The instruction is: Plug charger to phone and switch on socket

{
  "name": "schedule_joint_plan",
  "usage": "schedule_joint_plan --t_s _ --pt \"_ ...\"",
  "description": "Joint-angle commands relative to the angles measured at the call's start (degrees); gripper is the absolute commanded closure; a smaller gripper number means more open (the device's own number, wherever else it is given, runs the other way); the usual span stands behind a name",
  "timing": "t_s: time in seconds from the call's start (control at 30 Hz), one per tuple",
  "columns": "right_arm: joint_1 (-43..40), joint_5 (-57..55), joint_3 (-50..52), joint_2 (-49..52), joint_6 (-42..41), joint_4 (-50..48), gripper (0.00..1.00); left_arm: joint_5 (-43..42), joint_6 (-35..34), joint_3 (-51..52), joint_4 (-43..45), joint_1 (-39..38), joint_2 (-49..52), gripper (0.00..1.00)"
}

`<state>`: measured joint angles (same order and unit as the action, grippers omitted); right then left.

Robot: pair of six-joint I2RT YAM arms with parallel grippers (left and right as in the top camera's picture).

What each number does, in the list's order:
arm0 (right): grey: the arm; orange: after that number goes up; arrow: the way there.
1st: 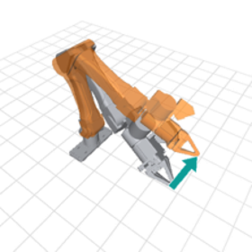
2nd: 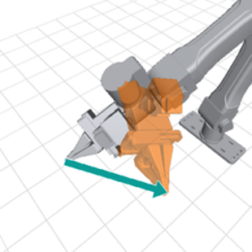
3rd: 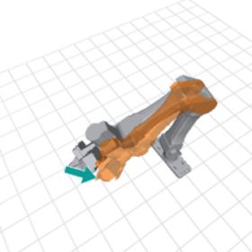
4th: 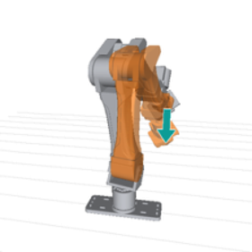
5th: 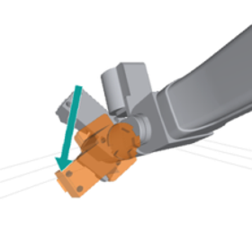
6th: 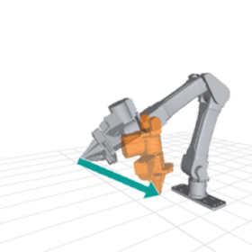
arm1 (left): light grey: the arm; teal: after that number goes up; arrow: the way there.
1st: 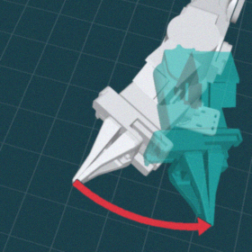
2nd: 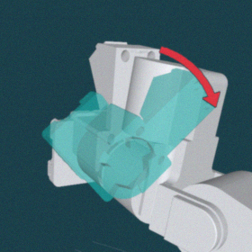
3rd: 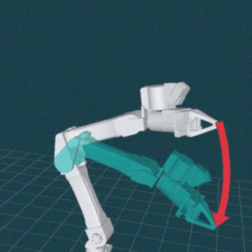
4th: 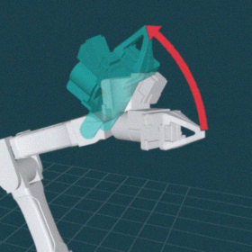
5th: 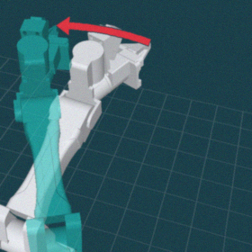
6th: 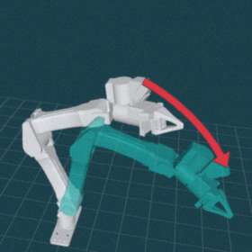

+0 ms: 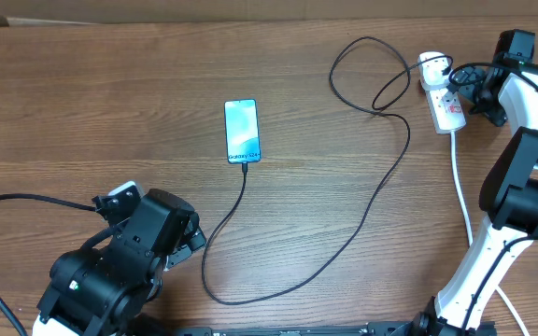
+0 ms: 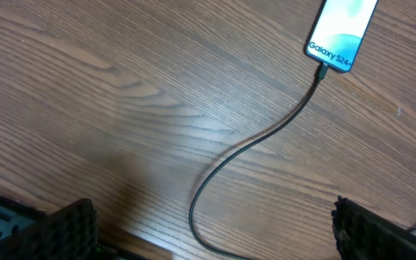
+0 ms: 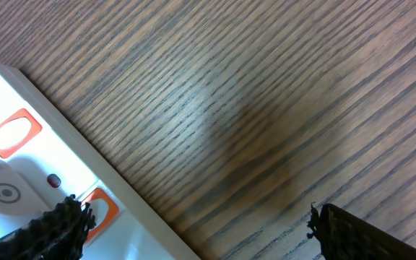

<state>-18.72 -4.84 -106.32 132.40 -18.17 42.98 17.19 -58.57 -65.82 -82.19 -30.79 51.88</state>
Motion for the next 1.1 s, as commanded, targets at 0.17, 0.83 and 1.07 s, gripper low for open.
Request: schedule_joint_plan --t_s 0.17,0.83,1.07 --pt "0.0 0.02 0.24 0.39 0.02 -0.35 0.0 1.25 -1.27 0.44 0.13 -0.33 -0.13 0.0" --pt "0.0 0.02 0.24 0.85 0.04 -0.9 0.0 1.25 -1.27 0.44 0.13 -0.33 -0.13 0.0" --pt "0.0 0.66 0.24 2.56 0.04 -0.52 0.0 1.25 -1.27 0.44 0.13 -0.33 -0.13 0.01"
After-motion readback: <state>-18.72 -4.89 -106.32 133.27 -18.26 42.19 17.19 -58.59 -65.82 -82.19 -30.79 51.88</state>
